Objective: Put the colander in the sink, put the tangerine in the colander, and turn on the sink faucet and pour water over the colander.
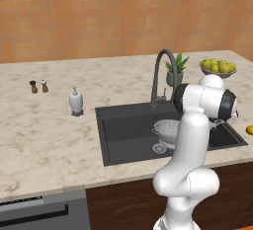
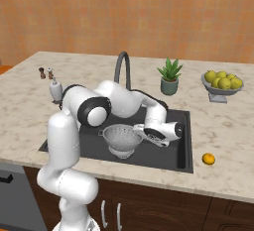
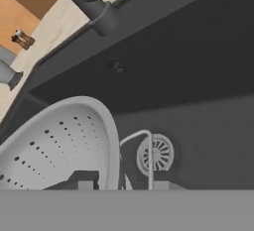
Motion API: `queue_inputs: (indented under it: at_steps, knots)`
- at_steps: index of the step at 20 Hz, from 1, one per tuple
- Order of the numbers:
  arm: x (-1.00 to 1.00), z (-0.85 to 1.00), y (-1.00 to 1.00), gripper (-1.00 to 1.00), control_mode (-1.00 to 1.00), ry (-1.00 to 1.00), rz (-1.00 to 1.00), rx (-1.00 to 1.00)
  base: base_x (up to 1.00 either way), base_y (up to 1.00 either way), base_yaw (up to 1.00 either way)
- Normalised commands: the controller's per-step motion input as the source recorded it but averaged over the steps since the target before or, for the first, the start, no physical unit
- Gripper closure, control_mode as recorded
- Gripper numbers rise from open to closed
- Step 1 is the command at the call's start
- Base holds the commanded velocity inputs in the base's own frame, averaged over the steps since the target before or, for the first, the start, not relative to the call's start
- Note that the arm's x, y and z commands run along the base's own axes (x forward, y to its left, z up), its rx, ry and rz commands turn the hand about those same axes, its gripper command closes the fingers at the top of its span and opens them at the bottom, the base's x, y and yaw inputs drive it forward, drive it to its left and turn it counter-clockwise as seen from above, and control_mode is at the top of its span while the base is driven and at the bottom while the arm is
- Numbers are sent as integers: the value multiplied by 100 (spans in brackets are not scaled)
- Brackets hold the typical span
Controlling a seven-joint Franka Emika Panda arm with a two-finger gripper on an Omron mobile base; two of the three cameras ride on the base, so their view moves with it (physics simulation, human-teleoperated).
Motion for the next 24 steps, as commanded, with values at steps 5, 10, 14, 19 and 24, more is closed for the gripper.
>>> queue_inputs:
  at_steps: [5, 10, 14, 19, 24]
  knots:
    - [10, -39, 25, 100, -100, -14, 0, -8, 0, 0, 0]
    - [38, -43, 2, 100, -100, -3, 0, -11, 0, 0, 0]
    - [17, -46, 0, 100, -100, 0, 0, -12, 0, 0, 0]
    - [-3, -40, 0, 100, -100, 0, 0, -10, 0, 0, 0]
    - [0, -26, 0, 100, -100, 0, 0, -2, 0, 0, 0]
